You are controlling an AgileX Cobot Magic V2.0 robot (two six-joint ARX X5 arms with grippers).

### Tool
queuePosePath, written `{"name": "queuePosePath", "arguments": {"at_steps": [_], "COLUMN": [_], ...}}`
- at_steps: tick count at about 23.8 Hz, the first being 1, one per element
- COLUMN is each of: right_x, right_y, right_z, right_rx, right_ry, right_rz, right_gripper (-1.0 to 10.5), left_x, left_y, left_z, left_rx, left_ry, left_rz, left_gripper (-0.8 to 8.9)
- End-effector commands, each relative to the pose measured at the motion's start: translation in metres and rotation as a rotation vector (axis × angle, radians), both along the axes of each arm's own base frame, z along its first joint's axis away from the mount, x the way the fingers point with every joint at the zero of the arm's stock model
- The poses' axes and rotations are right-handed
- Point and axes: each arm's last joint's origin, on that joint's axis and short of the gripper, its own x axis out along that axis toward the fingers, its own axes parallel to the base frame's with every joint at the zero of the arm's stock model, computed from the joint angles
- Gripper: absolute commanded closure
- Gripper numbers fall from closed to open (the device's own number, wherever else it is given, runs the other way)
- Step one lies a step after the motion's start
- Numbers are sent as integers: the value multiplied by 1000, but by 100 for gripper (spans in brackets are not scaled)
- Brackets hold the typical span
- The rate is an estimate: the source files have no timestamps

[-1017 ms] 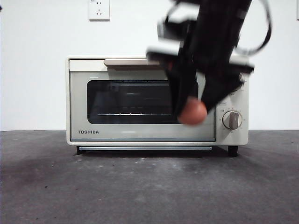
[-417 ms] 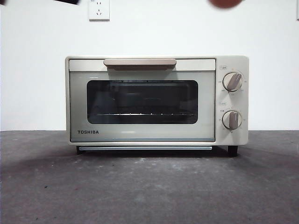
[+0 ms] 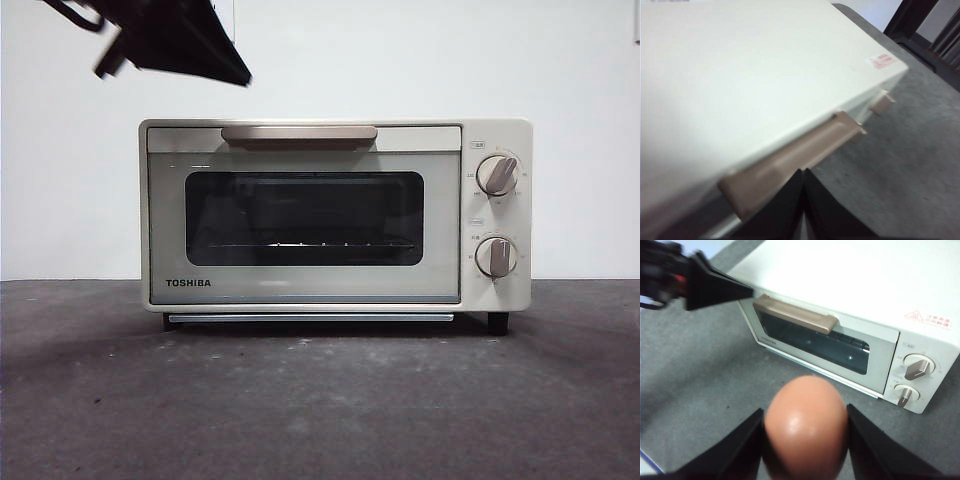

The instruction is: Eggoven

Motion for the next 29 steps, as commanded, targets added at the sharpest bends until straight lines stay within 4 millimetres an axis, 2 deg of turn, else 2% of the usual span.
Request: {"name": "queuePosePath", "arguments": {"at_steps": [1,15,29], "right_x": [-4,-11,-11], "right_y": [-3,-10,-10], "right_z": [7,8,8], "right_rx": [23,28,19], "right_ry": [-30,-36,-31], "right_rz": [7,7,9], "right_gripper": [944,944,944], "left_x": [9,26,6], "left_y": [-10,-25,-42], "left_z": [2,-26,-43], "left_rx": [10,100,237], "left_ry": [-46,-22,85], "left_rz": [-9,33,-91], "left_gripper": [806,806,806]}}
